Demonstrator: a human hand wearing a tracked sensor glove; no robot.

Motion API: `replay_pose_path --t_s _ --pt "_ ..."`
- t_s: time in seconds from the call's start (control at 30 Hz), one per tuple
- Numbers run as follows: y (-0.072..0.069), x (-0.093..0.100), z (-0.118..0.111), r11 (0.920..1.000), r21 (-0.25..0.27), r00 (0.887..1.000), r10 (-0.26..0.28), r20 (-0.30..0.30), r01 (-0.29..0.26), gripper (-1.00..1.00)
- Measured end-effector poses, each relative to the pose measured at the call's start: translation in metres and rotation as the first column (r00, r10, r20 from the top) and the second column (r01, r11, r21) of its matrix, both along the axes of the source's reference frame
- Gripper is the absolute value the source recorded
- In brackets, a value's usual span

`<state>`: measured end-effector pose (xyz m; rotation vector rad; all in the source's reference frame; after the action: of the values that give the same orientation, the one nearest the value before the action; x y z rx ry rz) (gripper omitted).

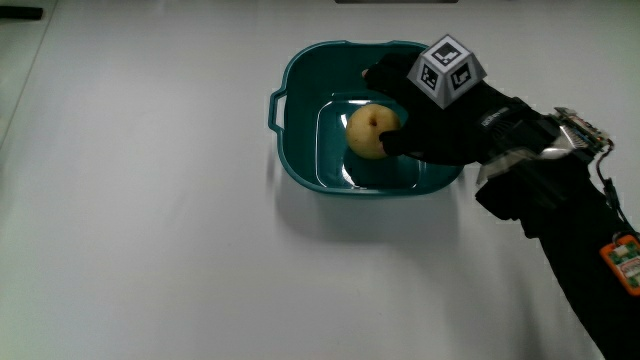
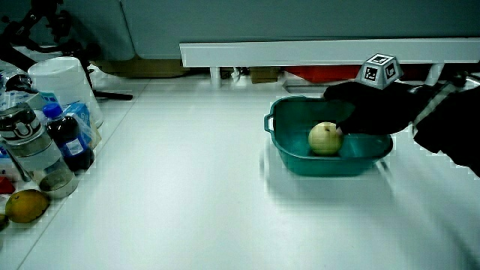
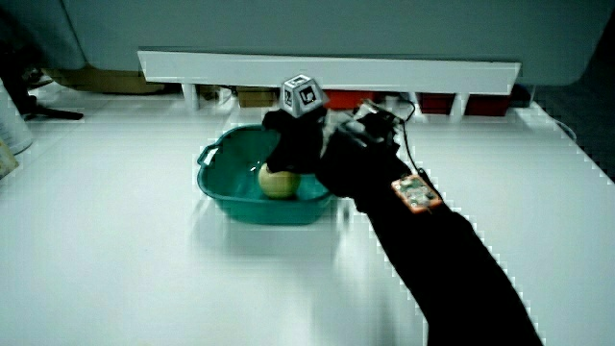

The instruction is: Pick pear from plate

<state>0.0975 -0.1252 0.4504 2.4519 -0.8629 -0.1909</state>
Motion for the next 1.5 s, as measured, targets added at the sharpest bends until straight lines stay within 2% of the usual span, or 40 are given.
replay_pose_path --t_s 0.07,0.1,0.17,0.27,0.4,0.67,0.83,0.93,0.97,1.33,1.43,1.47,1.5 --pt "-0.001 -0.007 0.02 0.9983 -0.056 0.999 -0.018 -0.027 0.016 0.0" --pt "0.003 -0.015 0.011 0.9997 -0.009 0.999 -0.022 -0.043 0.022 0.0" --pt "0.008 -0.026 0.001 0.9986 0.033 0.998 -0.039 -0.051 0.041 0.0" --pt "0.008 -0.029 0.007 0.9985 0.003 0.997 -0.055 -0.06 0.055 0.0" --pt "0.006 -0.027 0.015 0.9992 -0.017 0.997 -0.037 -0.069 0.035 0.0" --pt "0.006 -0.026 0.033 0.9986 -0.043 0.992 -0.035 -0.12 0.03 0.29" --pt "0.006 -0.027 0.034 0.998 -0.053 0.992 -0.041 -0.121 0.035 0.46" --pt "0.007 -0.029 0.038 0.9981 -0.037 0.986 -0.056 -0.159 0.05 0.57" --pt "0.007 -0.028 0.038 0.9977 -0.047 0.985 -0.055 -0.163 0.048 0.61" --pt "0.007 -0.022 0.036 0.9993 -0.011 0.992 -0.037 -0.117 0.036 1.0" --pt "0.008 -0.022 0.034 0.9993 0.0 0.993 -0.036 -0.117 0.036 1.0" --pt "0.007 -0.021 0.037 0.9993 -0.014 0.992 -0.035 -0.119 0.033 1.0" --pt "0.008 -0.022 0.033 0.9994 0.0 0.993 -0.035 -0.112 0.035 1.0"
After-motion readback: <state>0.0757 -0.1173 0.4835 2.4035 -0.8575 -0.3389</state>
